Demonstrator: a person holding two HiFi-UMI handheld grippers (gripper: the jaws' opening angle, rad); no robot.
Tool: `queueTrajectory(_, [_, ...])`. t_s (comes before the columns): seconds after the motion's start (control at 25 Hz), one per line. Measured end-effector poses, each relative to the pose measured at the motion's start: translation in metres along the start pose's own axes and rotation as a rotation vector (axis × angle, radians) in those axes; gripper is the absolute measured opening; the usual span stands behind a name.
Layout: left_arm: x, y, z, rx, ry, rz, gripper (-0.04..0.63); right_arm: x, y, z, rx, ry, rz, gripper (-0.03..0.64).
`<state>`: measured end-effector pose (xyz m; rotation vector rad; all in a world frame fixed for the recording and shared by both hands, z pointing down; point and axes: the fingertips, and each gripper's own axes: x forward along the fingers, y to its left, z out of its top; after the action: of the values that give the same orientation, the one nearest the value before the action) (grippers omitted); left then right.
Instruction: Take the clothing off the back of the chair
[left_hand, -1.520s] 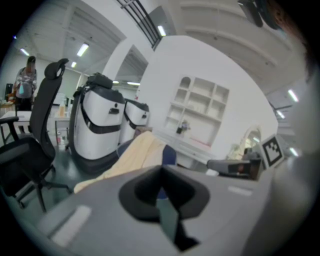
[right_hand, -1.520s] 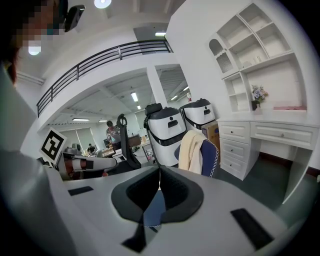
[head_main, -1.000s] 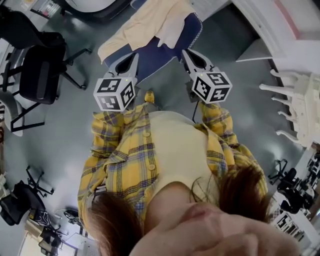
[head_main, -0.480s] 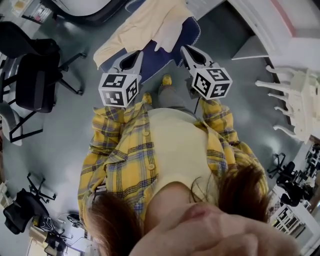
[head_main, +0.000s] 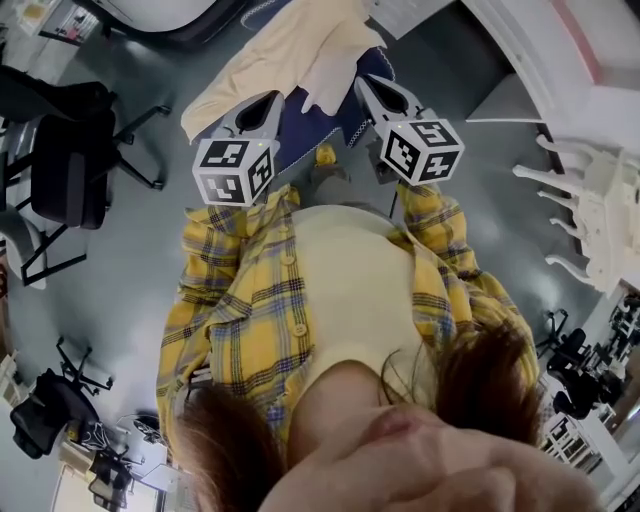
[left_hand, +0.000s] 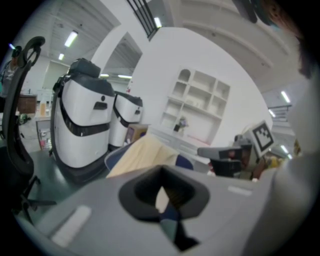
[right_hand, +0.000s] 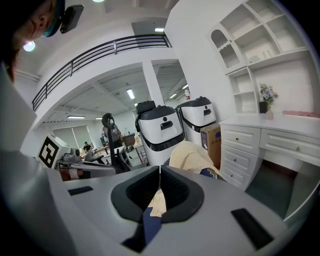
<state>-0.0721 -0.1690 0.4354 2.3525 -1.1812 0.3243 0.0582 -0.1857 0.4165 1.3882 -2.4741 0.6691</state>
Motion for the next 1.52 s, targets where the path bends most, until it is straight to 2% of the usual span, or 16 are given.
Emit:
queueTrajectory(0.44, [0.053,0.001,0.008,0.002,0.04,0.031,0.006,0.023,-0.042,0.018,-0.004,0.023,0.051,0.015])
queueTrajectory(0.68, [0.084,0.006,0.0,0.036,0.08,0.042,0.013,0.036,-0.06,0.021,-0.009,0.039,0.071,0.015])
queueTrajectory(1.16, [0.143,0.011,0.003,0.069,0.118,0.047,0.155,0.054,-0.083,0.031,-0.005,0.059,0.123,0.017])
queueTrajectory(1.36, [0.159,0.018,-0.001,0.082,0.146,0.054,0.191,0.062,-0.09,0.036,-0.005,0.052,0.14,0.017])
queueTrajectory(1.52, [0.169,0.015,-0.003,0.111,0.166,0.036,0.241,0.065,-0.095,0.041,-0.006,0.048,0.155,0.015])
